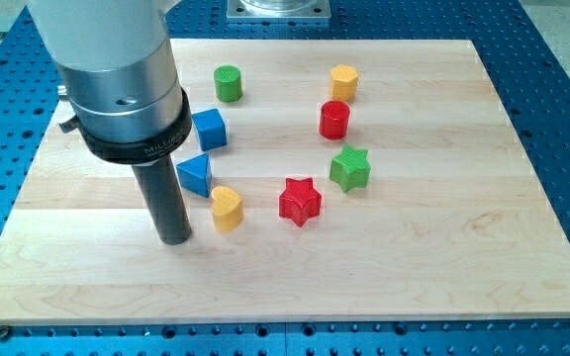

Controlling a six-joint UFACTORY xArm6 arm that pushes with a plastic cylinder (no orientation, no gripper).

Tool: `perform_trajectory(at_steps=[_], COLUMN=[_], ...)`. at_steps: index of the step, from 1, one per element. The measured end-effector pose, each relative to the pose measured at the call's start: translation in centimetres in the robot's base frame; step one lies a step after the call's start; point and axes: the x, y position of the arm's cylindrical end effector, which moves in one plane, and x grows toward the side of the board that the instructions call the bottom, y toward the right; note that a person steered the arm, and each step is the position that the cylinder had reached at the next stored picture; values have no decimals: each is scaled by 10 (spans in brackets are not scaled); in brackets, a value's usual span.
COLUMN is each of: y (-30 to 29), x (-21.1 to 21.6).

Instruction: Slide the yellow heart left to the red star

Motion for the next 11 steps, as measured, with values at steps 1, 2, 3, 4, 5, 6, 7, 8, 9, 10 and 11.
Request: perform_trajectory(at_steps=[1, 2, 3, 4, 5, 6, 7, 8, 9, 10, 11], y=[0, 0, 0, 0, 2, 52, 99, 103, 138, 179, 221], x=[0, -1, -1, -2, -2, -48, -122, -181, -212, -231, -231])
